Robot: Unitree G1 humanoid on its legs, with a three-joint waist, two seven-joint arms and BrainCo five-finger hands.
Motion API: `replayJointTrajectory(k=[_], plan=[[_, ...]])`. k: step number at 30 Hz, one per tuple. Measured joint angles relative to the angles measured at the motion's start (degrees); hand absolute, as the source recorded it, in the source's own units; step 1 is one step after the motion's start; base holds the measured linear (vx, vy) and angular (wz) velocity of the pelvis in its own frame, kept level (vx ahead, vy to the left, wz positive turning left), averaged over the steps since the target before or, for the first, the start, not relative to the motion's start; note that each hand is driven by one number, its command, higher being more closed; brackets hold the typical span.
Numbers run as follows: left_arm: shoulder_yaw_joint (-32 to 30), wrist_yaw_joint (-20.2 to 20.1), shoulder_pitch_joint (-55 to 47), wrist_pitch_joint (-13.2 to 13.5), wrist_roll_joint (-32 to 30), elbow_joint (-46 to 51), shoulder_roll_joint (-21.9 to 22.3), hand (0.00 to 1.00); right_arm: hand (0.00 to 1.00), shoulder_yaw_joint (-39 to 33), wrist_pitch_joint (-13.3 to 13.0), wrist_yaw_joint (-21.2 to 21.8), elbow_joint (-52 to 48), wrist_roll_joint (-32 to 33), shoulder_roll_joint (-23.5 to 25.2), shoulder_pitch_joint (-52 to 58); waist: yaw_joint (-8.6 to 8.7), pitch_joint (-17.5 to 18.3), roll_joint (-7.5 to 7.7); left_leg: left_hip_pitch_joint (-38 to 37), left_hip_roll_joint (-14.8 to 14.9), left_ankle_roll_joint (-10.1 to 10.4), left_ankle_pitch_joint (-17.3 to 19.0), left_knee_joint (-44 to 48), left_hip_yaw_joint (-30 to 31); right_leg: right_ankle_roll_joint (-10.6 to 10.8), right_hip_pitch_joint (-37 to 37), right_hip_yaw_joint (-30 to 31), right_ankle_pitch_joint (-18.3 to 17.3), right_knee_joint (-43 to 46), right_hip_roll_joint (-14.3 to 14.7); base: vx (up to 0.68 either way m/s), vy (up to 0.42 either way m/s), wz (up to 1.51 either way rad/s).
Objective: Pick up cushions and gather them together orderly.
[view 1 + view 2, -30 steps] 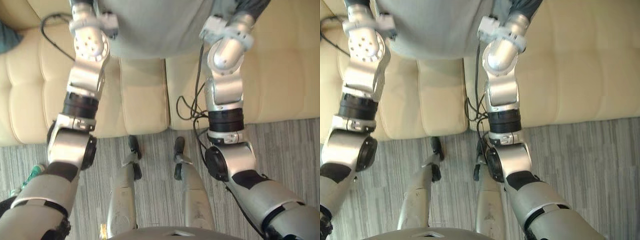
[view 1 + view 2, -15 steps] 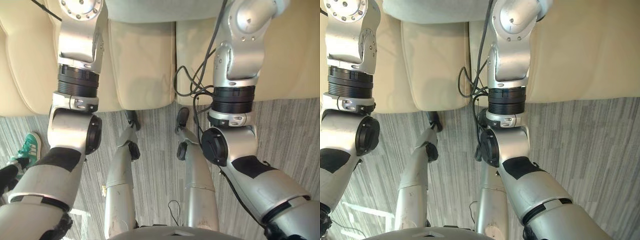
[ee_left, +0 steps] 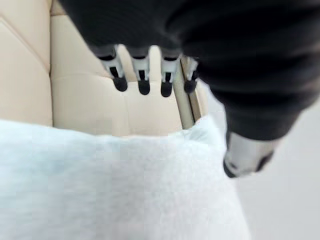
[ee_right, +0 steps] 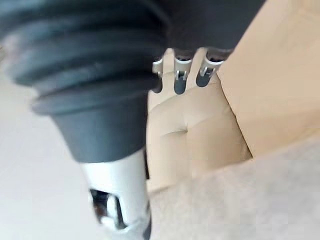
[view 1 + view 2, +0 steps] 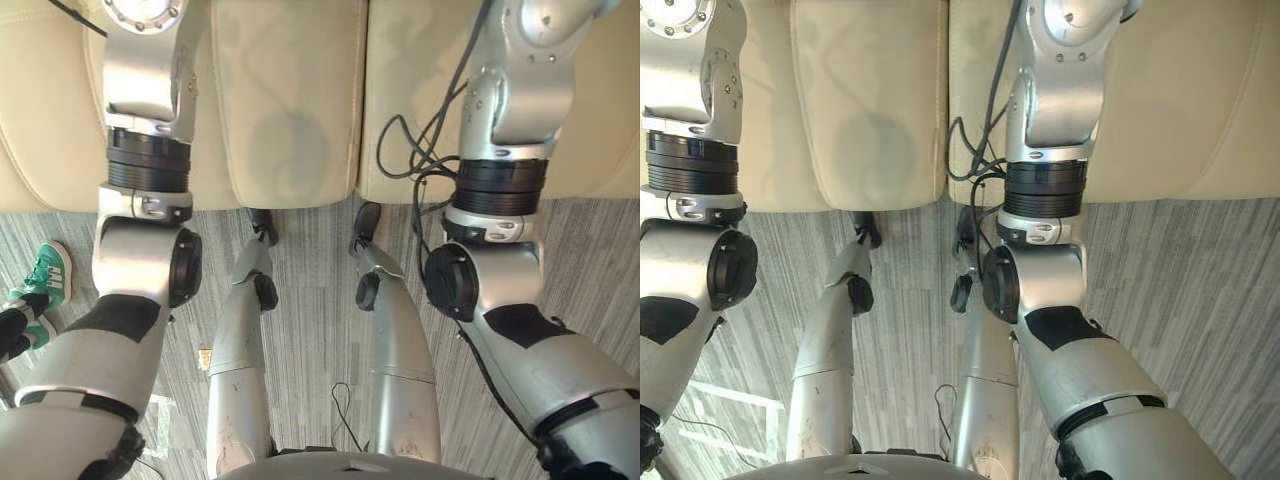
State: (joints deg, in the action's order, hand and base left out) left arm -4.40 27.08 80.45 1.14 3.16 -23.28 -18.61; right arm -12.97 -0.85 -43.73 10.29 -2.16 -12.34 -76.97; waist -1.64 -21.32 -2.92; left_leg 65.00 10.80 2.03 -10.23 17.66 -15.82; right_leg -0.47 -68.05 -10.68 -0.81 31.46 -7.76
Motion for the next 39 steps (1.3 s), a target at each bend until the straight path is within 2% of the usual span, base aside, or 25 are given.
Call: replayJointTrajectory(k=[3, 9, 12, 16, 18, 21, 24, 27, 29, 31, 34, 35, 39], plan=[[-0.4, -1.33, 0.05, 0.03, 0.73, -0.98, -4.07, 0.0, 0.0, -0.78, -0.04, 1.79, 1.16, 3.11, -4.42, -0.12, 0.05, 0.0, 0.0, -0.01, 0.14, 0.14, -0.1, 0.07, 0.08, -0.08, 0.21, -0.37, -0.16, 0.1, 0.04, -0.03, -0.057, 0.02], [-3.21, -2.59, -2.28, 0.05, 3.55, -3.19, -8.0, 0.0, 0.0, -1.97, 0.06, 3.52, 4.44, 8.07, -11.99, 0.53, 0.87, 0.01, 0.02, -0.45, 0.67, 0.09, 0.24, 1.71, 0.56, -0.08, 2.11, -1.19, -0.15, -0.03, 0.15, -0.04, -0.048, 0.01], [-7.33, -2.46, -9.61, 0.12, 5.71, -1.35, -8.17, 0.0, 0.0, -3.57, 0.02, 3.67, 0.63, 8.54, -14.45, 6.34, 0.95, 0.04, 0.07, -1.82, 1.22, 0.26, 2.05, 3.48, 0.82, -0.06, 4.36, -1.26, -0.21, -0.22, 0.5, -0.03, -0.046, -0.07], [-15.25, -2.35, -25.24, 0.79, 6.28, 8.33, -8.47, 0.0, 0.0, -8.38, -0.12, 3.93, -12.3, 7.24, -15.22, 22.93, 1.49, 0.1, 0.16, -2.61, 1.87, -0.65, 3.93, 6.56, 0.31, 0.31, 5.8, -0.94, -1.2, 0.77, 0.4, -0.02, -0.044, -0.06], [-16.88, -2.63, -33.7, 1.18, 6.34, 11.55, -8.04, 0.0, 0.0, -10.35, -0.09, 5.08, -15.21, 5.4, -14.43, 32.6, 1.77, 0.1, 0.17, -4.23, 1.93, -0.69, 4.67, 7.73, 0.36, 0.28, 7.6, -0.91, -1.95, 1.63, 0.19, -0.01, -0.051, 0.01], [-18.55, -4.33, -48.28, 2.13, 6.32, 18.16, -3.42, 0.0, 0.0, -10.58, -0.27, 8.61, -21.11, 2.95, -8.77, 48.56, 2.17, 0.15, 0.26, -9.36, 2.07, 0.02, 6.97, 8.79, 0.62, 0.56, 13.14, -1.01, -3.86, 2.0, 0.15, -0.01, -0.058, 0.03], [-18.11, -7.02, -65.58, 3.33, 6.12, 22.73, 4.6, 0.0, 0.0, -7.9, -0.81, 14.74, -25.25, 0.07, -1.06, 66.69, 2.41, 1.19, 1.12, -17.58, 1.98, 0.03, 9.19, 7.98, 0.22, 0.95, 21.25, -1.04, -6.82, 1.07, 0.05, 0.03, -0.08, 0.03], [-18.0, -9.19, -77.41, 3.35, 6.09, 19.23, 10.76, 0.0, 0.0, -4.8, -0.97, 19.55, -24.77, -0.44, 4.4, 79.25, 2.75, 2.91, 2.25, -25.45, 1.86, 0.56, 9.72, 6.16, 0.15, 1.42, 29.68, -1.99, -7.22, -1.82, 0.33, 0.11, -0.042, 0.03], [-17.92, -10.75, -83.57, 3.16, 5.8, 13.83, 14.2, 0.0, 0.0, -2.6, -1.76, 23.1, -21.41, -0.48, 7.43, 84.53, 2.98, 4.1, 3.18, -31.77, 2.16, 0.95, 10.85, 5.93, 0.07, 1.77, 36.81, -2.32, -7.15, -4.01, 0.89, 0.14, -0.03, -0.03], [-17.76, -12.43, -90.18, 2.36, 4.95, 7.49, 16.88, 0.0, 0.0, -0.14, -2.46, 26.59, -14.03, -0.55, 9.85, 88.86, 2.83, 7.19, 4.52, -38.46, 2.69, 1.33, 12.83, 5.18, -0.81, 2.21, 44.19, -2.19, -7.23, -7.26, 1.8, 0.15, -0.006, -0.16], [-17.07, -13.59, -93.95, 1.73, 2.88, 0.62, 17.53, 0.0, 0.0, 1.73, -2.72, 28.86, -6.79, -2.94, 11.87, 91.28, 2.35, 9.65, 5.43, -43.8, 2.76, 1.51, 14.15, 4.47, -2.16, 2.75, 49.31, -1.23, -6.97, -9.98, 2.21, 0.13, 0.045, -0.23], [-15.86, -14.04, -95.34, 1.48, 1.76, -3.62, 17.58, 0.0, 0.0, 2.5, -2.67, 30.14, -1.8, -4.45, 12.33, 91.65, 1.84, 11.01, 5.64, -46.84, 2.6, 1.36, 14.65, 3.23, -3.42, 3.18, 51.84, -0.1, -6.47, -12.0, 2.37, 0.07, 0.053, -0.32], [-15.16, -15.76, -95.4, 1.28, -1.99, -13.89, 18.08, 0.0, 0.0, 3.27, -2.56, 31.99, 10.5, -7.99, 12.22, 91.26, 1.77, 14.18, 5.25, -51.31, 1.75, 1.86, 14.44, 0.58, -4.67, 3.77, 56.55, 0.95, -4.32, -17.14, 2.54, 0.06, 0.056, -0.2]])
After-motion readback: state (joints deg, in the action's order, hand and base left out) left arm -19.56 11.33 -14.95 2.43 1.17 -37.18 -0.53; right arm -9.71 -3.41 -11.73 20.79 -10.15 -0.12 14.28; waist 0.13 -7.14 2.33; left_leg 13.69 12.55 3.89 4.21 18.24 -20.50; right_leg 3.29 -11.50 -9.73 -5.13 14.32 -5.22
